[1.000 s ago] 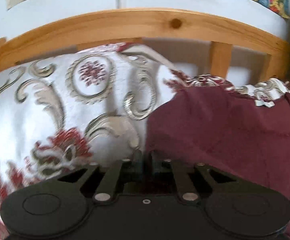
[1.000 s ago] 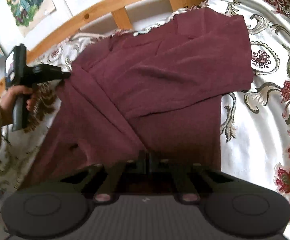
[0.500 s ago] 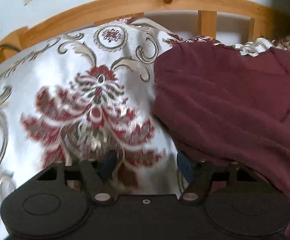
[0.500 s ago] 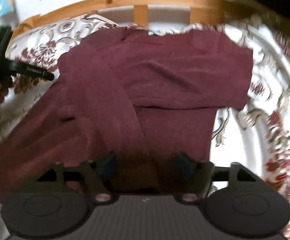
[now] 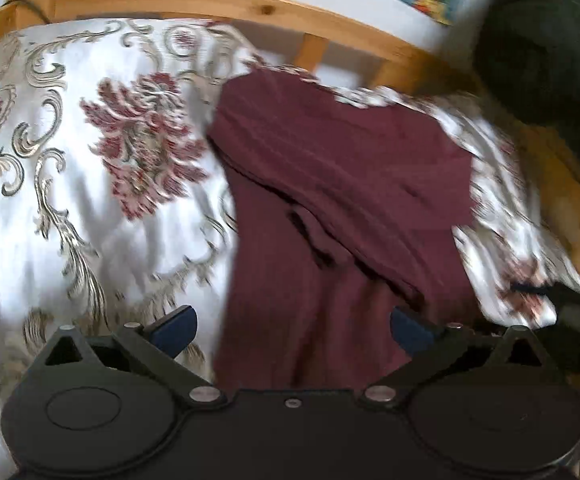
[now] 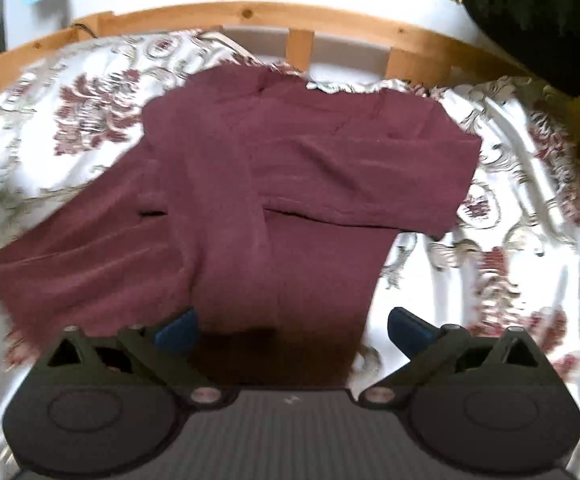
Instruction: Fold small clothes
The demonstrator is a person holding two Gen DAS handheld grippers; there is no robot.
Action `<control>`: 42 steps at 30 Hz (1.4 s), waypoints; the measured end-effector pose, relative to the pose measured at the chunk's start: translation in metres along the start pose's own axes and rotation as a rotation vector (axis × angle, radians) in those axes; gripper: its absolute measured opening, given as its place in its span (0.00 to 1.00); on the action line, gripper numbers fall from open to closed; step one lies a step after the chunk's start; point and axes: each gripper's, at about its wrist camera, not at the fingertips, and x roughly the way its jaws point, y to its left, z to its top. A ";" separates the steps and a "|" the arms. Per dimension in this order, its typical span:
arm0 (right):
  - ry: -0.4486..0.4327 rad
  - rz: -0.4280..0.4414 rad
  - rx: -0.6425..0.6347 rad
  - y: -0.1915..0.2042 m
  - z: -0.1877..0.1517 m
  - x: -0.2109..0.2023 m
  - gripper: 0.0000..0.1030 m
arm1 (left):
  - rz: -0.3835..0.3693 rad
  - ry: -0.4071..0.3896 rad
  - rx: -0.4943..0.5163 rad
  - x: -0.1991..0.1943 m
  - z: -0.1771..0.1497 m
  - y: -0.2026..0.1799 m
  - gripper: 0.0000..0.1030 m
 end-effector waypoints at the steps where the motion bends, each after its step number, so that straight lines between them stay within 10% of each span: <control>1: 0.010 0.018 -0.021 -0.001 -0.002 -0.014 1.00 | 0.003 -0.001 0.048 -0.002 -0.008 -0.005 1.00; 11: 0.239 0.010 -0.404 0.046 -0.057 -0.039 0.99 | 0.220 0.085 0.721 0.065 -0.085 -0.077 0.98; 14: 0.232 -0.011 -0.431 0.050 -0.060 -0.026 0.99 | 0.325 0.054 0.834 0.084 -0.096 -0.081 0.88; 17: 0.208 0.021 -0.435 0.050 -0.059 -0.022 0.98 | 0.397 0.023 0.920 0.088 -0.100 -0.074 0.53; 21: 0.177 0.065 -0.485 0.053 -0.065 -0.027 0.98 | 0.309 -0.004 0.826 0.067 -0.081 -0.059 0.08; 27: 0.133 -0.101 -0.763 0.089 -0.088 -0.007 0.88 | 0.265 -0.109 0.639 0.054 -0.048 -0.057 0.07; 32: 0.077 -0.200 -0.805 0.096 -0.089 -0.006 0.07 | 0.256 -0.100 0.613 0.055 -0.047 -0.052 0.09; 37: -0.019 -0.267 -0.628 0.067 -0.060 -0.049 0.05 | 0.298 0.024 0.888 0.068 -0.092 -0.063 0.06; 42: 0.018 -0.301 -0.696 0.071 -0.057 -0.090 0.05 | 0.301 -0.078 0.983 0.024 -0.103 -0.087 0.05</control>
